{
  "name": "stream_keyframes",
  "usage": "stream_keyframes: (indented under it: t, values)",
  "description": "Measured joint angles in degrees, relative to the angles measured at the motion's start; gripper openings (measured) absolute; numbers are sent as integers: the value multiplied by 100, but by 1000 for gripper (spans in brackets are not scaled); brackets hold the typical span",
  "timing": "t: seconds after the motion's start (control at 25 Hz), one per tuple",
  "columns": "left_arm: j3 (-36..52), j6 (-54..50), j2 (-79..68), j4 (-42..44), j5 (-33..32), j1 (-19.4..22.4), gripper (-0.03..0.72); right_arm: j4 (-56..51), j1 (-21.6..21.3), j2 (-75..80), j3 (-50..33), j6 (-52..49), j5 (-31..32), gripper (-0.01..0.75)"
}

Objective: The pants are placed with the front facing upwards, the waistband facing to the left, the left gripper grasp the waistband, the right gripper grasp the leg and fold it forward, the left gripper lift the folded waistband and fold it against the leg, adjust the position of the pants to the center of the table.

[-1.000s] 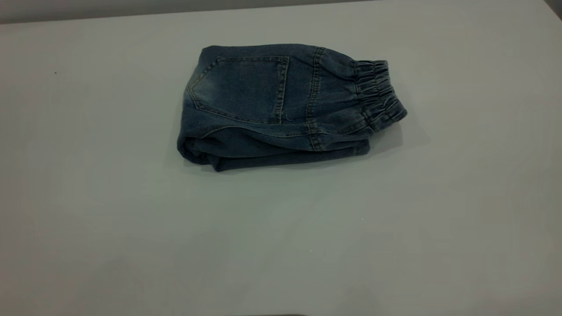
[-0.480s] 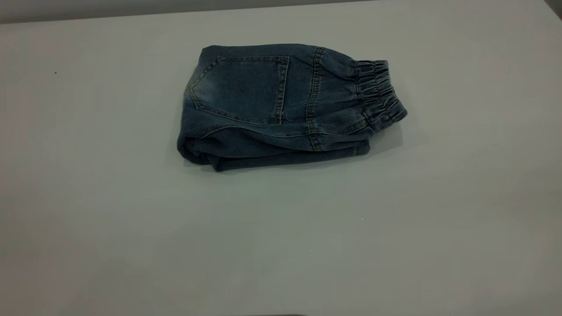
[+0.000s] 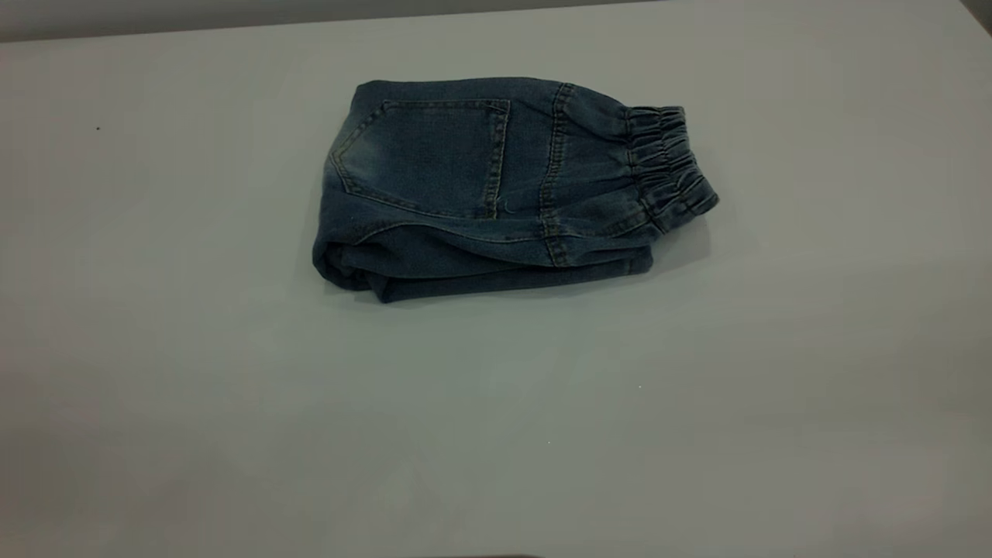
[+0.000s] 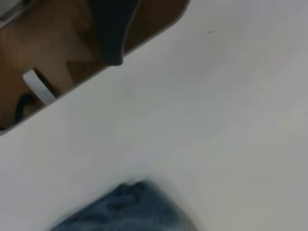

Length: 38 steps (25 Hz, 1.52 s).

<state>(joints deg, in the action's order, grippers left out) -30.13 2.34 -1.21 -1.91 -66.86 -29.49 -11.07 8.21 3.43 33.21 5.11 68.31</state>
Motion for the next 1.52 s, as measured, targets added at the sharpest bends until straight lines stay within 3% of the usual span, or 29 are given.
stream_keyframes:
  t: [0.28, 0.68, 1.44, 1.52]
  values:
    - [185, 0, -5, -483, 155, 0, 517, 239, 0, -54, -565, 17, -314, 549]
    - [206, 187, -5, -519, 186, 0, 517, 288, 0, -65, -597, 17, -314, 549]
    - [206, 252, -5, 0, 186, 0, 517, 288, 0, -65, -597, 17, -320, 549]
    - [206, 252, -5, 0, 186, 174, 517, 288, 0, -65, -597, 17, -320, 549]
